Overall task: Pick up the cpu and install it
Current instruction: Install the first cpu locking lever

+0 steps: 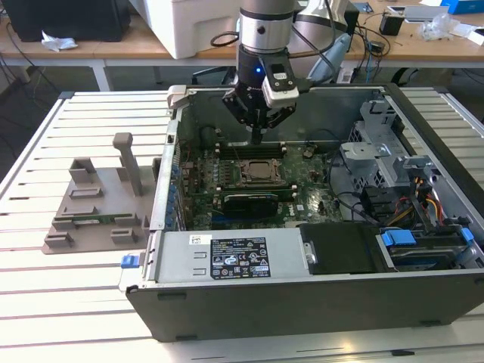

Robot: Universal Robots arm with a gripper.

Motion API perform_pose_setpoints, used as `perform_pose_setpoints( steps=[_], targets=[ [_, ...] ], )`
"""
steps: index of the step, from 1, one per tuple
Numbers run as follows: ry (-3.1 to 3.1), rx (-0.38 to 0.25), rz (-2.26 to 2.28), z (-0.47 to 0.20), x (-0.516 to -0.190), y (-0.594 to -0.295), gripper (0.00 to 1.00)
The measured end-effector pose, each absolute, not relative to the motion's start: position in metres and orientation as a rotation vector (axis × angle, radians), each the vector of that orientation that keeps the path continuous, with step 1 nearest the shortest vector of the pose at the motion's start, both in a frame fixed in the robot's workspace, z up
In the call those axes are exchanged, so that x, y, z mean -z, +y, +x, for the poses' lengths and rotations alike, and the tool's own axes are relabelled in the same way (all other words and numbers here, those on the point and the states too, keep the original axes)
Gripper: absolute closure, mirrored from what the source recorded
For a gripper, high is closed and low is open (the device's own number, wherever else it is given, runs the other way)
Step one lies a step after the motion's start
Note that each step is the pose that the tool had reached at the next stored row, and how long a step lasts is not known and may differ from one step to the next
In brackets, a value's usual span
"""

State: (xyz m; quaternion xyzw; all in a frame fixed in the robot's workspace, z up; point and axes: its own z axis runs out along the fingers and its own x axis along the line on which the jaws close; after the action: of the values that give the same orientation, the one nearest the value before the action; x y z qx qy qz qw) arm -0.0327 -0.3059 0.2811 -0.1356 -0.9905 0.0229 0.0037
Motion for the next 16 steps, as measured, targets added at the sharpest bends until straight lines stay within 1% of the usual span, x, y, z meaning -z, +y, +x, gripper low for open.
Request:
perform_pose_setpoints(
  steps=[16],
  targets=[
    [-3.139,-0.073,-0.027,-0.0326,-0.2811,-0.3059,0.89]
  ],
)
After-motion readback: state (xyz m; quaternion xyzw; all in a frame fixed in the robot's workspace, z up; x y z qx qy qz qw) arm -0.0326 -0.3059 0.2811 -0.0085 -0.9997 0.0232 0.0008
